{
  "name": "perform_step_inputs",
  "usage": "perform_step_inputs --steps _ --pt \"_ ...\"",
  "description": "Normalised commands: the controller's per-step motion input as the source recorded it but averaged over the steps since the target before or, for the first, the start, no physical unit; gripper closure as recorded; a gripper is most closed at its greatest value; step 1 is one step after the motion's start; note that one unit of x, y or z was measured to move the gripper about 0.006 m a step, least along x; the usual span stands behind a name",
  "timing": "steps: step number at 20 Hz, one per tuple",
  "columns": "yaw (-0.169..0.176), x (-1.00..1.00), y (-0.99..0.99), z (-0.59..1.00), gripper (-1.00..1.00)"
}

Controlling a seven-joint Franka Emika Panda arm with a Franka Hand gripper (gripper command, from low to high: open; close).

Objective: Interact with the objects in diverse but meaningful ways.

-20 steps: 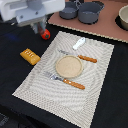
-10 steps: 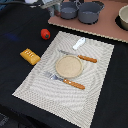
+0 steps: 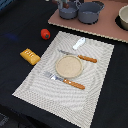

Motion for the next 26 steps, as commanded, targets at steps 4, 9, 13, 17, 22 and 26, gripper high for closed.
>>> perform_step_inputs --steps 4,9,13,17,22,26 --pt "0.0 0.24 0.6 -0.07 1.0" --pt "0.0 0.37 0.52 -0.05 1.0" --pt "0.0 0.36 0.55 -0.04 1.0" --pt "0.0 0.31 0.56 -0.02 1.0" --pt "0.0 0.25 0.5 -0.05 1.0" --pt "0.0 0.11 0.42 -0.12 1.0"
